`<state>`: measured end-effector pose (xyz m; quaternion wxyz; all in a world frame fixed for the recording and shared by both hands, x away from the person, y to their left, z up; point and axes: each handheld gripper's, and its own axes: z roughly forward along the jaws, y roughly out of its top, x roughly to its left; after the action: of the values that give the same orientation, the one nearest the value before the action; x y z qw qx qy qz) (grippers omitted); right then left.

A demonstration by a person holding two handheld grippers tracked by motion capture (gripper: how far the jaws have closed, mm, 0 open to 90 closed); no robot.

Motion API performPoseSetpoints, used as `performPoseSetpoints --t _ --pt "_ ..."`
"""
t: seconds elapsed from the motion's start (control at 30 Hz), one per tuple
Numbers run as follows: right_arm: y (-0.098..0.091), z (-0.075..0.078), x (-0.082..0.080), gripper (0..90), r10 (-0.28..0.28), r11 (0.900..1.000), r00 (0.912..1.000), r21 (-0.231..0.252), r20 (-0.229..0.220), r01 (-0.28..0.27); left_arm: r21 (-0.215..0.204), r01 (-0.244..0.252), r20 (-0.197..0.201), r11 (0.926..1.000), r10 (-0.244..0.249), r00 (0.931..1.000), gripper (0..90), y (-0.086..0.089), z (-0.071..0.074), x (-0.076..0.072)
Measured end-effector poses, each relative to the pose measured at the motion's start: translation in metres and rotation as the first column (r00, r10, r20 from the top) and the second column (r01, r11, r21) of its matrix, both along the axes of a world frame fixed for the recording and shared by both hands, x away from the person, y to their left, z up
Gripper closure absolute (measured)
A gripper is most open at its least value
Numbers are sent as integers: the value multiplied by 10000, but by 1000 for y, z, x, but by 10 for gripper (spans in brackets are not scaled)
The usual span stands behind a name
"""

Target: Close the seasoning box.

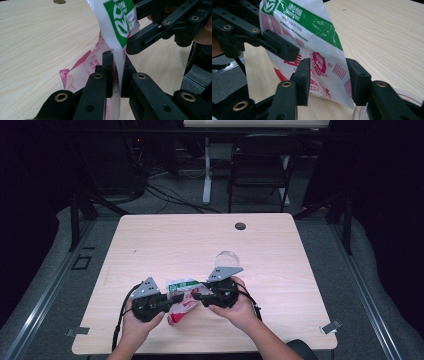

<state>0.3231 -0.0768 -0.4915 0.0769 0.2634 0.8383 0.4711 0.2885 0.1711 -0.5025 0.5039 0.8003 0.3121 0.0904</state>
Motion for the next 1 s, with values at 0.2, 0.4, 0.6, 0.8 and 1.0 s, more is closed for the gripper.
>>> performPoseSetpoints --t 0.2,0.4,0.6,0.8,1.0 --pt "4 -1 0 744 180 9993 9998 -320 14 -180 17 -332 -84 9994 332 9994 809 5 -5 -3" --pt "5 0 3 820 393 9990 9991 -212 -166 -397 303 -529 -31 9981 530 9986 641 6 -11 -6" --pt "3 0 5 797 473 9988 9986 -151 -225 -476 734 -906 49 9932 905 9959 448 5 -30 -4" --pt "4 0 6 781 562 9982 9983 -177 -170 -565 552 -1190 104 9914 1186 9929 391 7 -40 -4" --pt "5 0 7 770 583 9981 9982 -175 -151 -585 929 -1126 1 9893 1130 9936 366 5 -49 -3"
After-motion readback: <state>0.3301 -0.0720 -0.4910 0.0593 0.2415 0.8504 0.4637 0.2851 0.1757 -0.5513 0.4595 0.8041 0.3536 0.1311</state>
